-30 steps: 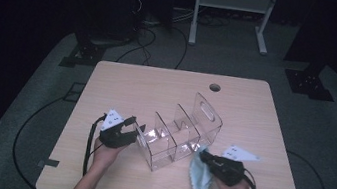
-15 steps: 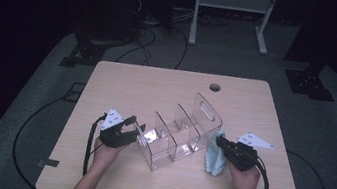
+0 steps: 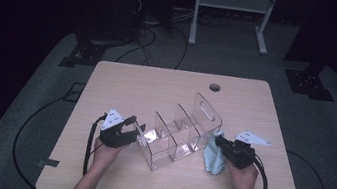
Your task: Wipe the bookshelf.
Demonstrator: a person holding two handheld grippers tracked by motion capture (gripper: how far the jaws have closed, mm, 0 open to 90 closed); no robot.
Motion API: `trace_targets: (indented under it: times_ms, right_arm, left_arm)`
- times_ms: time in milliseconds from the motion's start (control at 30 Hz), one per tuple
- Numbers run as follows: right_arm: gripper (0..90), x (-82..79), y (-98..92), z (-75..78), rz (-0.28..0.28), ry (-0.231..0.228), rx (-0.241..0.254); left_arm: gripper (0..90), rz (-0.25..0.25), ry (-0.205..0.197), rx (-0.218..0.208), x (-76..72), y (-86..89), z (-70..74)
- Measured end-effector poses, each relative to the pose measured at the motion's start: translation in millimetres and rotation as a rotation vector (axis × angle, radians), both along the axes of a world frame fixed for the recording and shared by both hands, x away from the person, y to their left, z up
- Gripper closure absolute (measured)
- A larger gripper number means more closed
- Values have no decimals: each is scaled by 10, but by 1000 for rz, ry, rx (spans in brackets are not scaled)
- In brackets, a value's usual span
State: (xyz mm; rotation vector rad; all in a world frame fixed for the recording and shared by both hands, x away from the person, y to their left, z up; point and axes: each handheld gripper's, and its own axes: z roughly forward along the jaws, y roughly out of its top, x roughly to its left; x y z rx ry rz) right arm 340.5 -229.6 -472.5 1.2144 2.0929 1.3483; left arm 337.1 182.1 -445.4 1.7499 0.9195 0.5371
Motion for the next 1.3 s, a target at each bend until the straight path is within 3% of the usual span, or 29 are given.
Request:
trace_targets:
  times_ms: [133, 233, 400, 567, 767, 867, 1033, 1167, 1233, 1300]
  right_arm:
    - [829, 84, 45, -185, 6, 64, -31]
    - [830, 65, 26, -189, 5, 67, -16]
    - [831, -127, -15, -10, 49, 15, -1]
    - [831, -390, 113, 201, 135, -59, 1]
    - [830, -428, 305, 358, 180, -112, 17]
    - [831, -368, 393, 316, 178, -99, -11]
    - [830, -282, 482, 119, 171, -65, -27]
    - [830, -205, 501, -134, 165, 26, -48]
    - [831, -229, 495, -135, 169, 25, -55]
    - [831, -271, 474, -43, 166, -14, -48]
  left_arm:
    - [477, 0, 0, 1, -3, 0, 1]
    - [477, -1, -1, 1, -2, 1, -1]
    - [476, 1, 1, 1, -1, -1, 1]
    - [477, 0, -2, 4, 2, 0, 2]
    - [477, -1, -1, 10, -7, -1, 3]
    - [476, -2, -1, 11, -7, 0, 4]
    - [476, -1, -2, 8, 3, -2, 5]
    - [475, -2, 1, 13, -7, -2, 6]
    - [475, -7, -3, 18, -1, 2, 7]
    - [475, -6, -3, 10, 4, 1, 5]
